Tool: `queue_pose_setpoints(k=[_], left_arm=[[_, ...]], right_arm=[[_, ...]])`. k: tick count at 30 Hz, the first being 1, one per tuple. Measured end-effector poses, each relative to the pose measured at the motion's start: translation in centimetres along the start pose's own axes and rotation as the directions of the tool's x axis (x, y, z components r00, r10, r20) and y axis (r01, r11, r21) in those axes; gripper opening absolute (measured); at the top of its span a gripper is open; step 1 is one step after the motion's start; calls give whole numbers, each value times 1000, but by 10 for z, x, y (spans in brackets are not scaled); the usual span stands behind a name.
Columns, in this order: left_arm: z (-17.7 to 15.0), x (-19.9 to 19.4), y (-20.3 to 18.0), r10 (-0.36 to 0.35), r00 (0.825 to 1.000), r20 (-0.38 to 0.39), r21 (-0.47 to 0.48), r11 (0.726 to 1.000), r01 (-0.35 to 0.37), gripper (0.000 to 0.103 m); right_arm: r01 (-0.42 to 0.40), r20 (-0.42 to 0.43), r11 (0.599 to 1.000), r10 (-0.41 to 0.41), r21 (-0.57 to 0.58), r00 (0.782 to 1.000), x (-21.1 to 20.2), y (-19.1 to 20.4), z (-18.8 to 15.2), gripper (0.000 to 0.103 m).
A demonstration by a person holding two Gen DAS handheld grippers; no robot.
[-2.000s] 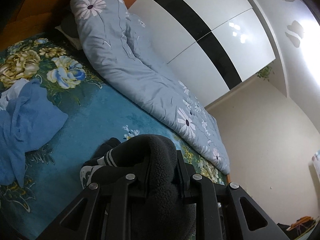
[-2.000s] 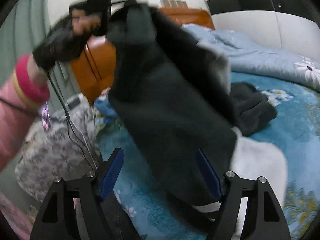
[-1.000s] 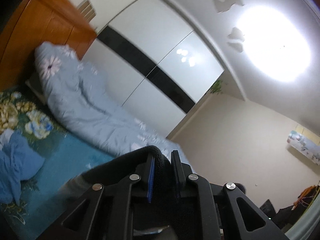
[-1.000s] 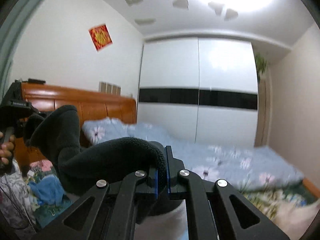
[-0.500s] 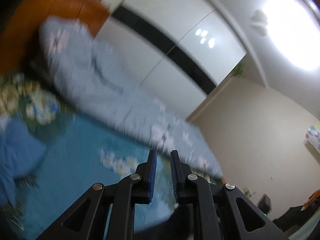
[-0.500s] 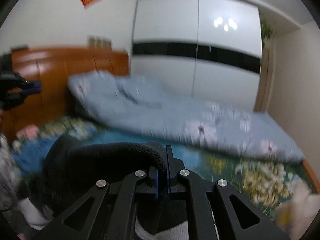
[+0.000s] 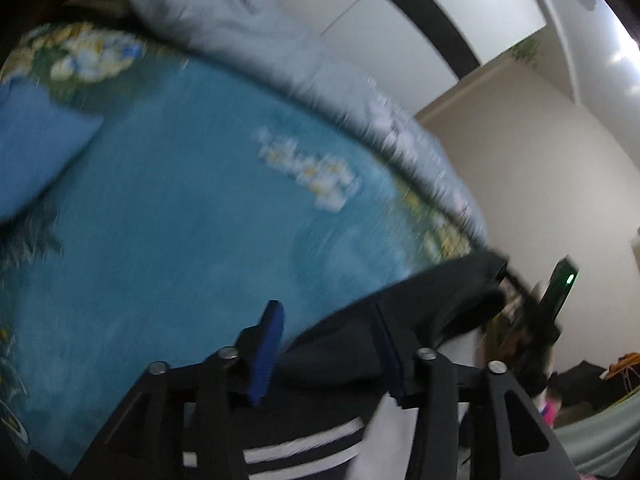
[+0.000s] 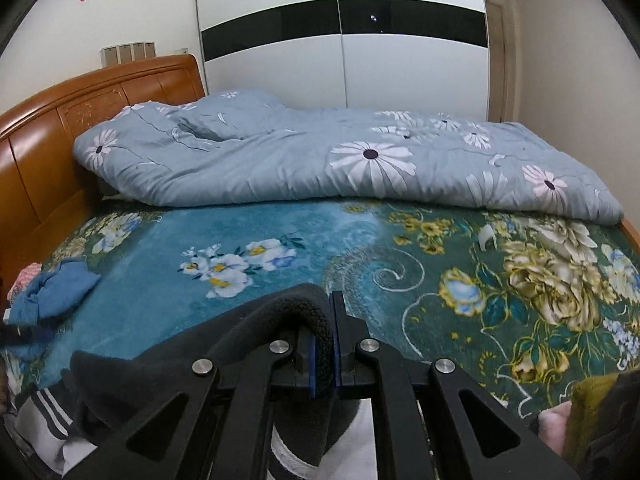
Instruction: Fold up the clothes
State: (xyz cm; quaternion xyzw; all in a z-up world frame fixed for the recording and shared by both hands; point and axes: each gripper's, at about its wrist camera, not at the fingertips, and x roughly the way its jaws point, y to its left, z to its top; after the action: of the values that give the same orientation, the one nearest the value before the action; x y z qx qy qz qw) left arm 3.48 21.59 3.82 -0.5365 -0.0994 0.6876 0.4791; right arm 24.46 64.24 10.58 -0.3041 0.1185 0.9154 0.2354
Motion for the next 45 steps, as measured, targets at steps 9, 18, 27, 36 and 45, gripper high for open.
queue_pose_setpoints(k=[9,18,27,36,45], left_arm=[[-25,12,32,12,993,-114,39,999,-7,76],[-32,54,19,80,964,-252,164,986,-39,75],[-24,39,-9,208,971,-120,196,963,-182,11],[56,-3,-42,319,933,168,214,912,-350,9],[160,59,-33,419,882,215,184,870,-458,9]], right_arm=[[-22,-13,999,23,50,1000,11,-8,-1,6],[-40,-31,996,43,84,999,13,-12,-8,6],[-53,-16,996,54,66,998,6,-14,-11,6],[-70,70,998,69,11,995,-11,-6,24,7],[43,61,998,-40,-49,997,58,2,101,7]])
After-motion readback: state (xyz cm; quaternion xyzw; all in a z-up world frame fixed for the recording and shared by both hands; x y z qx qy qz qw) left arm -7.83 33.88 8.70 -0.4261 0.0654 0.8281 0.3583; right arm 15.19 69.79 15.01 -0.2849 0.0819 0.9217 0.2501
